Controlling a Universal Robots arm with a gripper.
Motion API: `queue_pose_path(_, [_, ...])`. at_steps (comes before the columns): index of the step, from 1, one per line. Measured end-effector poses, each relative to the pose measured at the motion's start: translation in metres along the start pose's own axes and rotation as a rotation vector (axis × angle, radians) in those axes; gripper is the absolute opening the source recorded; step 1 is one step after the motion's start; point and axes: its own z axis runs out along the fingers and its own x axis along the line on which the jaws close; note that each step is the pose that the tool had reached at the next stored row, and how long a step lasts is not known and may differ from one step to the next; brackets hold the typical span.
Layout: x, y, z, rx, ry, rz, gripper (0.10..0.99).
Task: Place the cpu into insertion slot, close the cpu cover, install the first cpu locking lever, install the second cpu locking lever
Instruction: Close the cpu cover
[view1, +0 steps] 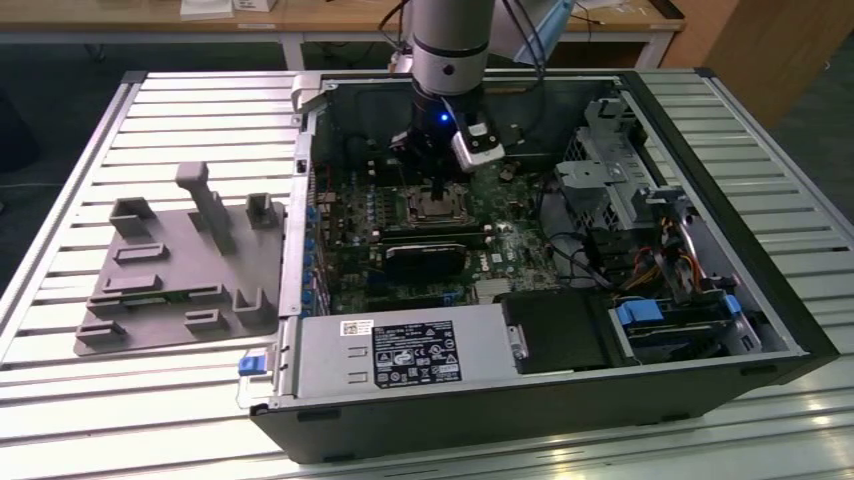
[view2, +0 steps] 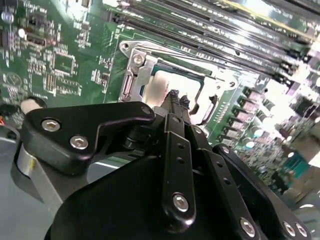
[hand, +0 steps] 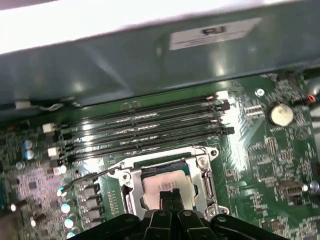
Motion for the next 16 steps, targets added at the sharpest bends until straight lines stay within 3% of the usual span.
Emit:
queue_pose_path(3, [0.0, 0.0, 0.0006, -0.001, -0.0018, -0.054, 0.102])
queue_pose_path(7, [0.0, -0.0002, 0.0014, -0.003, -0.0118, -0.107, 0.102])
queue_pose_path(11, [0.0009, -0.0018, 0.0021, -0.005, -0.0228, -0.132, 0.102])
queue_pose_path(16, [0.0049, -0.0042, 0.0033, -0.005, -0.0235, -0.134, 0.102])
